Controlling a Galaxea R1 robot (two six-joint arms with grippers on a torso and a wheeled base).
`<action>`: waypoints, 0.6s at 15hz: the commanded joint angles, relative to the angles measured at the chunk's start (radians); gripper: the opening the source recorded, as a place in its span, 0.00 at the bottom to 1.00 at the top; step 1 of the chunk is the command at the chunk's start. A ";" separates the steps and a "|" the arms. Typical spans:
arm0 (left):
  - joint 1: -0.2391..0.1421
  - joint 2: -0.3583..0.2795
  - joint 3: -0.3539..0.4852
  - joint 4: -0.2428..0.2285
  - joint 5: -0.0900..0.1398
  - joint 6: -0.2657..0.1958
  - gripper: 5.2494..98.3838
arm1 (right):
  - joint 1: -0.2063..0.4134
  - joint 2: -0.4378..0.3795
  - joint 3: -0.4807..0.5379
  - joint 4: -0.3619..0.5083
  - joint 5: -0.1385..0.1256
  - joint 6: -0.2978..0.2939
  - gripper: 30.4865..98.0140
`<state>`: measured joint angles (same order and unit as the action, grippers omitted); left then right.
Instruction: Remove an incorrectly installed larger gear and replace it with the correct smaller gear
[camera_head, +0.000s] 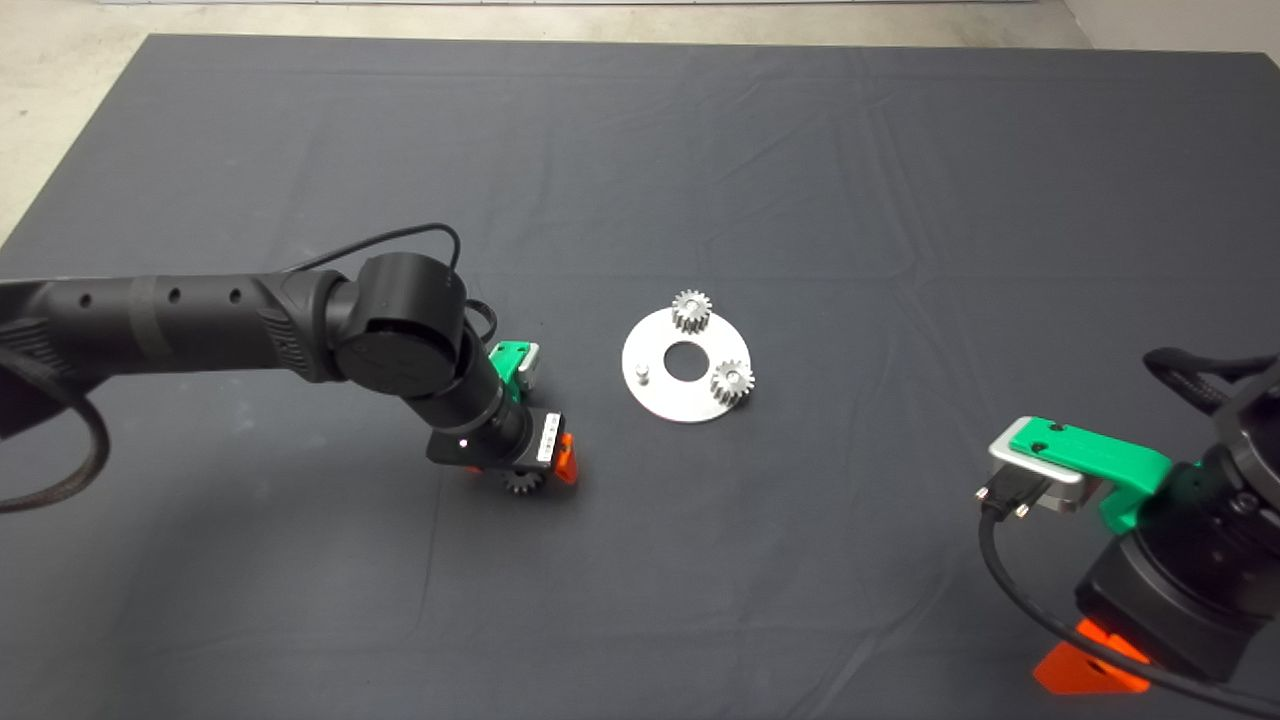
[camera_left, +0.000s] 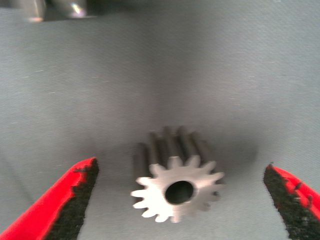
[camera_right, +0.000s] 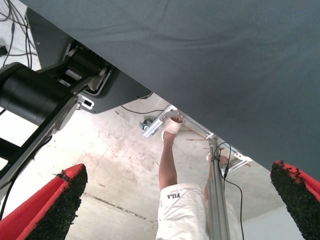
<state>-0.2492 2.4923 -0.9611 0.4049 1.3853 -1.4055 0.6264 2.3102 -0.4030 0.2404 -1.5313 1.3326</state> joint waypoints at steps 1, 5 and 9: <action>-0.010 0.001 0.000 0.012 0.026 -0.004 0.82 | 0.023 -0.002 0.003 0.025 -0.087 0.004 0.98; -0.010 0.003 0.003 0.012 0.040 -0.003 0.75 | 0.023 -0.002 0.003 0.025 -0.087 0.005 0.98; -0.010 0.014 0.003 0.011 0.060 0.002 0.70 | 0.023 -0.002 0.003 0.025 -0.087 0.005 0.98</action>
<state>-0.2491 2.4968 -0.9611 0.4087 1.4162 -1.4051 0.6268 2.3102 -0.4030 0.2404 -1.5313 1.3326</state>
